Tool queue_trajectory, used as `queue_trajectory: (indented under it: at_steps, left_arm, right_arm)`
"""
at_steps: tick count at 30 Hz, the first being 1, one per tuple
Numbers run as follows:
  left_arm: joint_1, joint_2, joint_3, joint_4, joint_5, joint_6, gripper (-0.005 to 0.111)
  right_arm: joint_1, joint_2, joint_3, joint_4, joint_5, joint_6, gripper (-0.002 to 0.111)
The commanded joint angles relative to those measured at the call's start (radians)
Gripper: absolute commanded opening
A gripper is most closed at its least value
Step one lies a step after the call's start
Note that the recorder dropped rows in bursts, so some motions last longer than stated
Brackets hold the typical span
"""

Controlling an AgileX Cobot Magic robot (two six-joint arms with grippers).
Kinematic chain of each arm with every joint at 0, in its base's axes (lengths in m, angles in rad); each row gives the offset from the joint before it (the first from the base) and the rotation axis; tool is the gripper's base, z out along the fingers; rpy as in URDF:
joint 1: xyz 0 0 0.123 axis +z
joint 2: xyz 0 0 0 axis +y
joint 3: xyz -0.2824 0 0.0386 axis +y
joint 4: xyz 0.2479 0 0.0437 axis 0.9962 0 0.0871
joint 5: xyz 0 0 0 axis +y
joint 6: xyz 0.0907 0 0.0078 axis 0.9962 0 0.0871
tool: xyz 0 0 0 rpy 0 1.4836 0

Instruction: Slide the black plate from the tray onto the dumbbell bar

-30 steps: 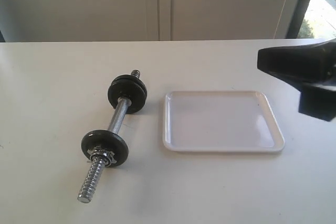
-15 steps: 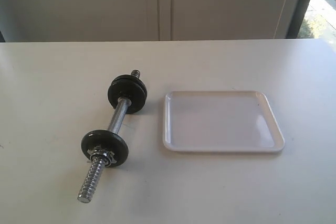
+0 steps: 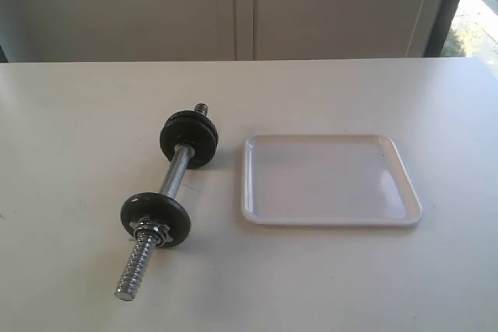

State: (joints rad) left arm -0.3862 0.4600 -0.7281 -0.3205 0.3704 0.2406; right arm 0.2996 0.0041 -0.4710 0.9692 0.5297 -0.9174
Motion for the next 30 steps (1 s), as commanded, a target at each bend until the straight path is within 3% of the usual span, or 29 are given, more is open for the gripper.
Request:
queue_trajectory:
  at_steps: [1, 11, 17, 19, 22, 26, 30]
  left_arm:
    - [0.003, -0.012, 0.004, -0.015, -0.003, -0.010, 0.000]
    - [0.003, -0.012, 0.004, -0.015, -0.003, -0.010, 0.000]
    - [0.003, -0.012, 0.004, -0.015, -0.003, -0.010, 0.000]
    - [0.003, -0.012, 0.004, -0.015, -0.003, -0.010, 0.000]
    - [0.003, -0.012, 0.004, -0.015, -0.003, -0.010, 0.000]
    - [0.003, -0.012, 0.004, -0.015, -0.003, -0.010, 0.000]
    - [0.003, -0.012, 0.004, -0.015, -0.003, -0.010, 0.000]
  right_arm:
    - [-0.034, -0.004, 0.072, -0.225, -0.031, 0.008, 0.000]
    - [-0.141, -0.004, 0.326, -0.644, -0.018, 0.008, 0.000]
    - [-0.151, -0.004, 0.454, -0.782, -0.057, 0.034, 0.000]
    - [-0.151, -0.004, 0.471, -0.794, -0.148, 0.145, 0.000]
    - [-0.151, -0.004, 0.471, -0.796, -0.235, 0.466, 0.000]
    - [-0.171, -0.004, 0.471, -0.997, -0.230, 0.966, 0.000]
    - [-0.208, -0.004, 0.471, -1.083, -0.213, 1.099, 0.000]
